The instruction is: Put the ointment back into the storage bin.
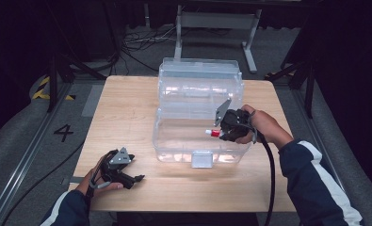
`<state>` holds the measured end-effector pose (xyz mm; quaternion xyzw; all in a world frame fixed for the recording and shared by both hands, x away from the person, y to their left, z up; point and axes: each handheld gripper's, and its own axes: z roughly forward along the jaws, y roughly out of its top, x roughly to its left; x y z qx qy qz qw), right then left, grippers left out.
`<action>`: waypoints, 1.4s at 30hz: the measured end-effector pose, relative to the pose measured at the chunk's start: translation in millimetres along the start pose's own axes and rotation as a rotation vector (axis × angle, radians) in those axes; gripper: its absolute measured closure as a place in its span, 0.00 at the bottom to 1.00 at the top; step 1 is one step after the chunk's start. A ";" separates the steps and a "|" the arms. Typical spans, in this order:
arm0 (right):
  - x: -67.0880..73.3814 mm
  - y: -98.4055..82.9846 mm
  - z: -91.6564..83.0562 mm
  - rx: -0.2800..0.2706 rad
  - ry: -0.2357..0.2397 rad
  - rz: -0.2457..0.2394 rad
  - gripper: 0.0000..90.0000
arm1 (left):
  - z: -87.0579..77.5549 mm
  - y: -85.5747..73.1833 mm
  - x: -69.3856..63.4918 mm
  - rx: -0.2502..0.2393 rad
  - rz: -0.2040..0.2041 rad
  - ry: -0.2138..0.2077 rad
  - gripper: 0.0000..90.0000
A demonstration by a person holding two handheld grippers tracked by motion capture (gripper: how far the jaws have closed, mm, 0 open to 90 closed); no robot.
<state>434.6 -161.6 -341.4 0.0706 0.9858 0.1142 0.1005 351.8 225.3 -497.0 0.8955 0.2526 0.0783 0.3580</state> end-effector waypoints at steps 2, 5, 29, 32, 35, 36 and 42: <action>-2.3 0.3 2.6 0.006 0.006 -0.002 0.78 | -0.1 0.0 0.1 0.001 0.001 0.000 0.14; -4.3 0.4 6.2 0.011 0.001 0.004 0.78 | -0.1 0.0 0.1 0.001 0.001 0.000 0.14; -12.4 -1.7 45.2 0.073 0.042 -0.023 0.78 | 0.0 0.0 0.0 0.000 0.000 0.000 0.14; -13.0 -2.8 48.6 0.072 0.054 -0.016 0.78 | 0.1 0.0 0.1 0.000 0.000 0.000 0.14; -13.0 -4.2 54.4 0.085 0.059 -0.016 0.78 | 0.1 0.0 0.0 0.000 0.000 0.000 0.14; -13.1 -4.6 56.1 0.086 0.062 -0.023 0.78 | 0.0 0.0 0.1 0.001 0.001 0.000 0.14; -14.2 -9.2 60.8 0.103 0.086 -0.020 0.78 | 0.1 0.1 0.1 0.000 0.001 0.000 0.14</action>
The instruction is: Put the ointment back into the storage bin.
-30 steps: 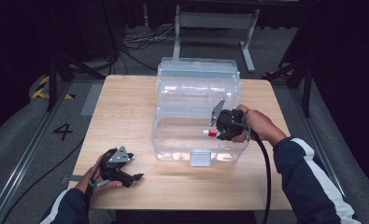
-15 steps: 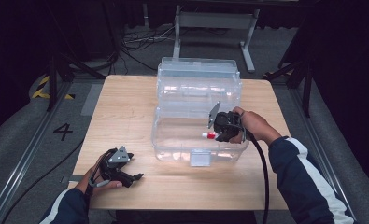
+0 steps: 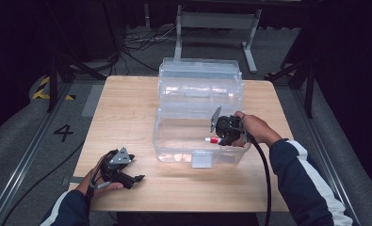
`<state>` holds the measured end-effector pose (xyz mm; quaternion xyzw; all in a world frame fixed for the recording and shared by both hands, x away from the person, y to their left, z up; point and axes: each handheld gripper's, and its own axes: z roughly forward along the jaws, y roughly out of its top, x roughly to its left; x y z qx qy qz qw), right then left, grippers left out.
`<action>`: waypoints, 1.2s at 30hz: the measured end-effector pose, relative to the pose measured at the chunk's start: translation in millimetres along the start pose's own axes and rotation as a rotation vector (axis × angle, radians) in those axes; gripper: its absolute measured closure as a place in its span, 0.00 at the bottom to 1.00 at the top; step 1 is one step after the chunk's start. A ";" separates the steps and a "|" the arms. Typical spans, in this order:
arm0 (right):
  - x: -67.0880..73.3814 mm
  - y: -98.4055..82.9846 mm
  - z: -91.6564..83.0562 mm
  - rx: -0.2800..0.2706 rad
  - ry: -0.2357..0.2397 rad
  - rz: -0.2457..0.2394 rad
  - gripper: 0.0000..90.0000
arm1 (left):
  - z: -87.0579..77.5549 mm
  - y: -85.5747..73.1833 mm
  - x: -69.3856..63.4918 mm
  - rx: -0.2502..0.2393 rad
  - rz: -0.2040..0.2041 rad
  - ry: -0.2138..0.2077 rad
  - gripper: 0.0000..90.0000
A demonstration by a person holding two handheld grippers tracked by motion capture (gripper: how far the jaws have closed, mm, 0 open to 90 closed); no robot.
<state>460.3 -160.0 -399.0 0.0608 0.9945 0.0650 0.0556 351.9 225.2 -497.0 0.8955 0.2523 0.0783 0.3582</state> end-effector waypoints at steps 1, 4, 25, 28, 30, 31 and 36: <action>0.4 -0.4 0.5 -0.007 -0.002 0.006 0.78 | 0.0 0.0 0.0 0.000 0.000 0.000 0.14; 1.7 -0.2 2.3 -0.005 0.000 -0.004 0.78 | 0.0 0.1 0.1 0.000 0.001 0.000 0.14; 5.6 0.8 10.7 0.030 0.041 -0.013 0.77 | 0.1 0.1 0.2 0.000 0.001 -0.001 0.14; 5.2 0.8 12.4 0.041 0.040 -0.017 0.78 | 0.2 0.2 0.4 0.002 0.003 -0.005 0.14; 4.5 -0.2 12.1 0.018 0.036 -0.019 0.78 | 0.2 0.1 0.3 0.000 0.002 -0.003 0.14; 4.2 -0.9 11.4 0.014 0.036 -0.016 0.78 | 0.2 0.1 0.3 0.000 0.002 -0.003 0.14; 5.1 -5.4 10.2 -0.002 0.026 0.000 0.77 | 0.1 0.1 0.3 0.000 0.002 -0.003 0.14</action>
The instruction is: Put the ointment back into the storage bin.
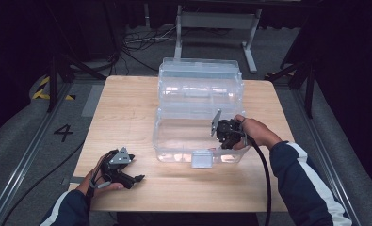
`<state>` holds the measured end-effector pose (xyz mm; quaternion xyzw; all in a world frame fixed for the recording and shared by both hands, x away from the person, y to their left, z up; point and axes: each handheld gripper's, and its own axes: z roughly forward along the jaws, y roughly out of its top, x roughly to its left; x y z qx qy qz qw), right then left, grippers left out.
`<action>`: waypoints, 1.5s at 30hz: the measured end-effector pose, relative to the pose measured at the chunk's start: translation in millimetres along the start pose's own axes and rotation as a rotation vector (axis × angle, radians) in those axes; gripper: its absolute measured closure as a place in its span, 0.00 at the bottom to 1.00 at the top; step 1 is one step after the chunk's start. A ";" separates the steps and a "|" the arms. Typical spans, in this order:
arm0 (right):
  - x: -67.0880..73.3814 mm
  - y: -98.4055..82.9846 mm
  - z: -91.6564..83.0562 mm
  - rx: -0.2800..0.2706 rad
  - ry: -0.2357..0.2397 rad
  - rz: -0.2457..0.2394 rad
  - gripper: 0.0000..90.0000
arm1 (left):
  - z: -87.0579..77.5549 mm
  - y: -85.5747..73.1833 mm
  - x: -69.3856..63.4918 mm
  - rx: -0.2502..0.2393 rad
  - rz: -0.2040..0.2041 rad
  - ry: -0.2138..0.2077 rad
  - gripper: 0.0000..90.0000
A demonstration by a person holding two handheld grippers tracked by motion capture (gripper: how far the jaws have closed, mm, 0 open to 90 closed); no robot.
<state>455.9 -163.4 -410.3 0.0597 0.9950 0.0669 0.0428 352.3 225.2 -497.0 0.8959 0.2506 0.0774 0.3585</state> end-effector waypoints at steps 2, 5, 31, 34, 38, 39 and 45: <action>-0.9 -1.7 -2.2 -0.011 -0.013 0.014 0.77 | 0.0 0.0 0.0 0.000 0.000 0.000 0.14; -1.6 -4.7 -6.8 -0.019 -0.029 0.018 0.76 | 0.0 0.0 0.0 0.000 0.000 0.000 0.14; 18.4 -54.0 -46.3 -0.398 -0.159 0.183 0.75 | 0.1 0.9 -0.8 0.007 -0.005 0.008 0.14; 22.0 -60.0 -50.1 -0.435 -0.160 0.187 0.74 | 0.6 2.3 -1.8 0.013 -0.016 0.014 0.14; 27.1 -68.1 -56.3 -0.490 -0.181 0.204 0.74 | 1.7 6.7 -3.8 0.041 -0.031 0.026 0.13; 28.1 -70.3 -57.8 -0.505 -0.184 0.206 0.73 | 2.1 8.3 -4.4 0.047 -0.034 0.027 0.13; 34.4 -79.9 -61.8 -0.566 -0.193 0.217 0.68 | 4.0 14.3 -8.6 0.043 -0.052 0.001 0.18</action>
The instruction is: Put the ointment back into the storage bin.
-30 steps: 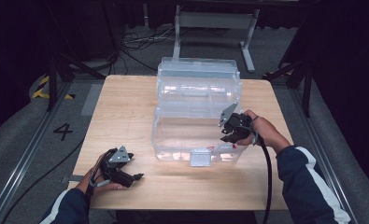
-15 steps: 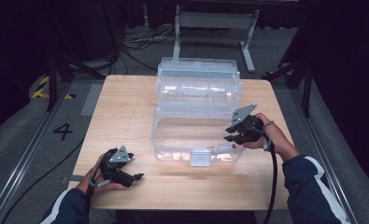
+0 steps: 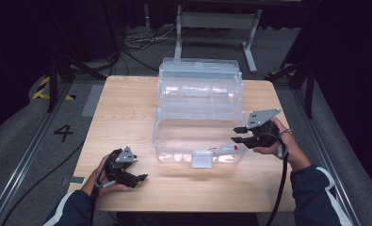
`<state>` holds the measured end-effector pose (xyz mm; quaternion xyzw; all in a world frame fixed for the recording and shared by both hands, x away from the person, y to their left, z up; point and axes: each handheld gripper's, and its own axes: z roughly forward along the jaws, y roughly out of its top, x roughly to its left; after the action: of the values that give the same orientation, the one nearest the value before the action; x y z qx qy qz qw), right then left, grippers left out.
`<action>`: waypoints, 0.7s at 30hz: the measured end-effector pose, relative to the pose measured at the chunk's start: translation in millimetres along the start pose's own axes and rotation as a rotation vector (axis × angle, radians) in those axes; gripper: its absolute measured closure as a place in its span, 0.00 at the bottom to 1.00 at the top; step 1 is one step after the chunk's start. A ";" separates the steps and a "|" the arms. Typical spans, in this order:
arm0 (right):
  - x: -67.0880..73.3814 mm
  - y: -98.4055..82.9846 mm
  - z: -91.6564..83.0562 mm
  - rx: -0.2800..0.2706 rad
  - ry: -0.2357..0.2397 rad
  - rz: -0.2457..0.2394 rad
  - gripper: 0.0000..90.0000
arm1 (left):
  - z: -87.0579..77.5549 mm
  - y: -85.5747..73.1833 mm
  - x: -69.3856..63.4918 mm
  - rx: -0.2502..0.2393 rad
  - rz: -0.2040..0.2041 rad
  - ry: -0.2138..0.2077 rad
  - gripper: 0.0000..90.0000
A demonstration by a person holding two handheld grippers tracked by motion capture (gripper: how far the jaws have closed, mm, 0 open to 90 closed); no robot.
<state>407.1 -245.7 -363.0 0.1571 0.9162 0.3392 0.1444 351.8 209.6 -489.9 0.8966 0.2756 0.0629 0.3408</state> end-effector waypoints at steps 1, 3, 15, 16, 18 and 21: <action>0.2 -0.7 -0.9 -0.005 -0.008 0.004 0.67 | -1.1 2.7 -1.9 -0.009 -0.007 -0.004 0.18; 0.8 -2.8 -3.8 -0.028 -0.009 0.014 0.66 | -4.8 6.2 -3.7 -0.033 -0.005 -0.002 0.18; -3.3 6.3 -32.9 -0.128 -0.111 0.008 0.58 | -33.1 47.7 -32.1 -0.098 0.107 0.027 0.24; -3.3 6.3 -32.9 -0.128 -0.111 0.008 0.58 | -33.1 47.7 -32.1 -0.098 0.107 0.027 0.24; -6.3 11.4 -36.9 -0.137 -0.133 0.005 0.57 | -37.7 56.1 -36.7 -0.108 0.127 0.063 0.25; -11.6 18.0 -38.8 -0.142 -0.151 0.004 0.56 | -39.2 66.5 -41.0 -0.100 0.125 0.072 0.25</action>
<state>406.6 -259.5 -321.0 0.1735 0.8760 0.3907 0.2232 335.6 169.3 -414.1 0.8912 0.2274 0.1298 0.3705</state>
